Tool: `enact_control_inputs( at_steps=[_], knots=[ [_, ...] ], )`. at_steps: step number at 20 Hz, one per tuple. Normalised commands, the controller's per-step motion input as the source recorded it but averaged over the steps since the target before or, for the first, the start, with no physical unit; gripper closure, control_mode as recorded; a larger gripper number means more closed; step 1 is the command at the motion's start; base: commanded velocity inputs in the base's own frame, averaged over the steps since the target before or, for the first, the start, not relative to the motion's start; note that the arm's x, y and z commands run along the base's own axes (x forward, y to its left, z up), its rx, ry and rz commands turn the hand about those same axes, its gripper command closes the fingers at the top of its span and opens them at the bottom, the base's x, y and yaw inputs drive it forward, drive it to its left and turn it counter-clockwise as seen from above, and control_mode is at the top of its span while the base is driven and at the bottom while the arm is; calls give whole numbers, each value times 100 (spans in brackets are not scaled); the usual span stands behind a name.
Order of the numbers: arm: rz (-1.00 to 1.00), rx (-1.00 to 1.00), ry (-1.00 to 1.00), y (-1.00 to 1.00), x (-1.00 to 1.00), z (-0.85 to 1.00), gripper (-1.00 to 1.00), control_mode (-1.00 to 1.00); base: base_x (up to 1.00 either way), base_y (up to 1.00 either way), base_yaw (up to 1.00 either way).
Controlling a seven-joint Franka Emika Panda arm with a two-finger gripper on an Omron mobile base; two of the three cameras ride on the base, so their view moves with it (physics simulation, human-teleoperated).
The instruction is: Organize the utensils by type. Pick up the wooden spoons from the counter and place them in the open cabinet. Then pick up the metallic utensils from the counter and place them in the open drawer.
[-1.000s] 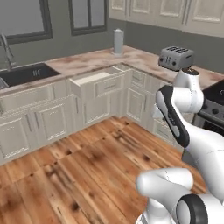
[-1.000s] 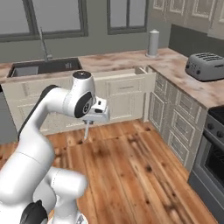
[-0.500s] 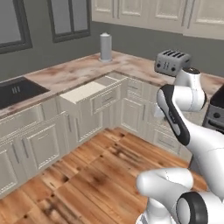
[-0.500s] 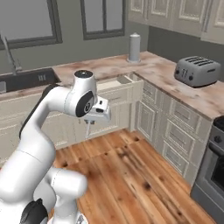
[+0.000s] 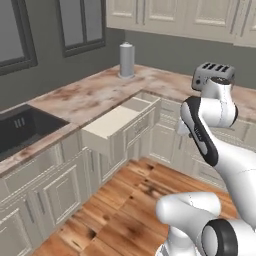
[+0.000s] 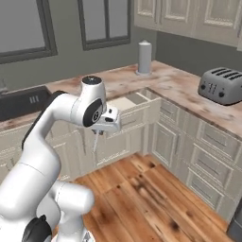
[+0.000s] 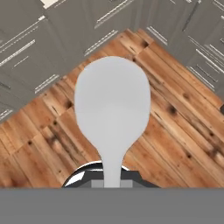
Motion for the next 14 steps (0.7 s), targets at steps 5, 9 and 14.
enact_control_inputs(
  at_steps=[5,9,14],
  knots=[
    [0,0,0,0,0,0,100,100,33,88,-28],
    [0,0,0,0,0,0,100,100,27,72,-30],
    [0,0,0,0,0,0,100,100,25,70,-29]
  ],
)
